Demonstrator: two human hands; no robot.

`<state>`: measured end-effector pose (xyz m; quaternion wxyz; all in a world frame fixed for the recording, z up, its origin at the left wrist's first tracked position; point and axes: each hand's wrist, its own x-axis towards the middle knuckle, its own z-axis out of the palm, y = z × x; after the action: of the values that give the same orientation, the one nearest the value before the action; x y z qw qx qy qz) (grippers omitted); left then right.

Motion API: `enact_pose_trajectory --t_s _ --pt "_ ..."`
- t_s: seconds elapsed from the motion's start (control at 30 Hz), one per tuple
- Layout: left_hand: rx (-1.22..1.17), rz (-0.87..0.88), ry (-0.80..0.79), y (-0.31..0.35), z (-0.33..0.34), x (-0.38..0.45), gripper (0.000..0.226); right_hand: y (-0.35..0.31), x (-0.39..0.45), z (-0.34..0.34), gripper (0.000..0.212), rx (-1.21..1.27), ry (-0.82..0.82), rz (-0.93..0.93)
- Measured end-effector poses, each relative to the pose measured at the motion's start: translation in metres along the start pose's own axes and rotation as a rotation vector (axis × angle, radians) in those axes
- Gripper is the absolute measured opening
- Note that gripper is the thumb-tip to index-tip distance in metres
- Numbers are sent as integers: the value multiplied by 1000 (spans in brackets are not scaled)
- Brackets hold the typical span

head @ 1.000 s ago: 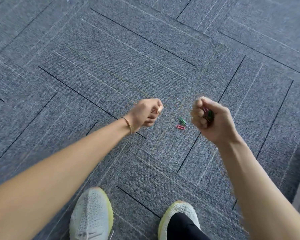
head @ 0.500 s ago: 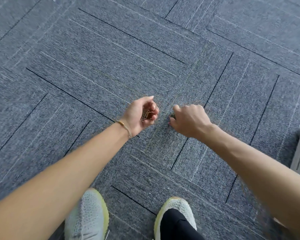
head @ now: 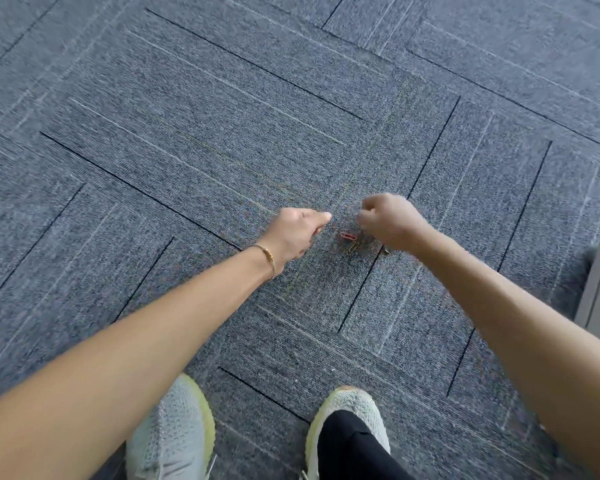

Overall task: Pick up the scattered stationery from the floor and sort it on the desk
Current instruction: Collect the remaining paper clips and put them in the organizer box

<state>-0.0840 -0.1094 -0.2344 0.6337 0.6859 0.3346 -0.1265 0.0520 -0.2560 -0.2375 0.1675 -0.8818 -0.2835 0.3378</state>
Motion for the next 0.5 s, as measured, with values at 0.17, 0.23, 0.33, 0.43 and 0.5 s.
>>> enact_pose_trajectory --t_s 0.17,0.23,0.33,0.43,0.5 --pt "613 237 80 -6 15 7 29 9 -32 -17 19 1327 -333 -74" --pt "829 344 89 -4 20 7 27 5 -45 -19 16 1550 -341 -159" --pt "1014 458 80 -1 31 10 31 5 -58 -21 36 1666 -268 -217" --pt "1098 504 84 1 35 17 26 12 -62 -20 42 1638 -176 -159" --pt "1200 545 87 2 37 20 24 19 -63 -17 36 1526 -133 -93"
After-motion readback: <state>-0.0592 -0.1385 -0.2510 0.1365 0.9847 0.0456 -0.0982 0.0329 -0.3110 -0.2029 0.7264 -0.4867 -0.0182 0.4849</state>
